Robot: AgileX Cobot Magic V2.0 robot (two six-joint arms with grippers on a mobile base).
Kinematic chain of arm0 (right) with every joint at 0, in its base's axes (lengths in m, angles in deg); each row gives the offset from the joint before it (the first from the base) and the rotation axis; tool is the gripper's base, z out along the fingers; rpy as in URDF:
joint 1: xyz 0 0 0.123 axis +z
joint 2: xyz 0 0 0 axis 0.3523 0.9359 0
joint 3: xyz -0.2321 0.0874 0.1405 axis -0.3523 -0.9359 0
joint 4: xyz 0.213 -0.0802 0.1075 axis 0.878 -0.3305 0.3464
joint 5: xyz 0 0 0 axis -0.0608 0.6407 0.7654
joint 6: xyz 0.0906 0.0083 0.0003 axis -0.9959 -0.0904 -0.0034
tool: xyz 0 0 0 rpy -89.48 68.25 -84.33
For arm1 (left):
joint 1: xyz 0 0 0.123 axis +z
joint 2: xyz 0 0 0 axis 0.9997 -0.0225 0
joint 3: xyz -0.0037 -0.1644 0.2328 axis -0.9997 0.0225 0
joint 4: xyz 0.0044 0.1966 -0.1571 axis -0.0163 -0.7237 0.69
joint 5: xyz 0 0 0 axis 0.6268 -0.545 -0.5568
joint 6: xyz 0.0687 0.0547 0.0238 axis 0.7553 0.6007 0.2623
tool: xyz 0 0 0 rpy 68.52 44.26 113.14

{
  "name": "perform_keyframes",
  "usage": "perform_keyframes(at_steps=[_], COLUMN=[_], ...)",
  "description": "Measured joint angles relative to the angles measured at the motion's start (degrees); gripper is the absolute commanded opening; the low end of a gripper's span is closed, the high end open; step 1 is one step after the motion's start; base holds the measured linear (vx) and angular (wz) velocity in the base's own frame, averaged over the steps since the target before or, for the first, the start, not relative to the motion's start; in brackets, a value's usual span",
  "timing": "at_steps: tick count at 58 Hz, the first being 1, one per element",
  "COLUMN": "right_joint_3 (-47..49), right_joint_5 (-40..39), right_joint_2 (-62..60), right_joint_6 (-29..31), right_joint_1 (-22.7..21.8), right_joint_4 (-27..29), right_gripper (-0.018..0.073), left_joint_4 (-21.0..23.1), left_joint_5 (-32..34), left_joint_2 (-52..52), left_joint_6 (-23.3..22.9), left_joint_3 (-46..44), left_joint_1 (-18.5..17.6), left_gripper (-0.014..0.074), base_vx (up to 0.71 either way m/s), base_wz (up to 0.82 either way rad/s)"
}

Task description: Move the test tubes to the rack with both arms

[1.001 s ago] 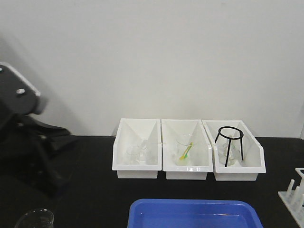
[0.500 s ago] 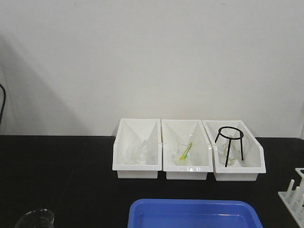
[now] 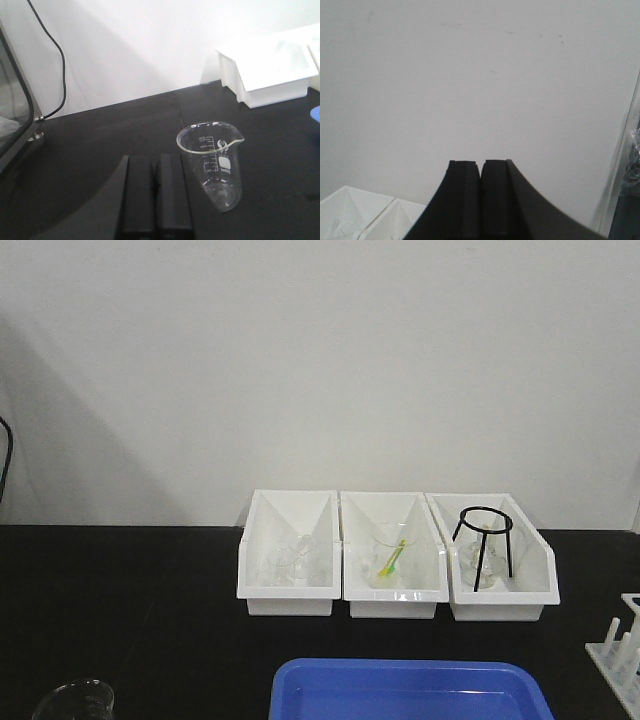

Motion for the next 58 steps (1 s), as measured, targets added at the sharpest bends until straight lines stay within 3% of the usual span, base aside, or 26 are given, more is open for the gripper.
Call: perform_keyframes(at_steps=[58], right_joint_3=[-0.07], right_joint_5=[-0.03], right_joint_2=[0.0], right_joint_6=[-0.75], right_joint_1=[0.0], right_joint_4=[-0.05], right_gripper=[-0.0008], left_joint_4=[1.48], left_joint_5=[-0.05], left_joint_2=[0.0], left_joint_6=[-0.16], left_joint_3=[0.06], left_joint_1=[0.0], left_gripper=[-0.002], base_vx=[0.0], base_wz=[0.0])
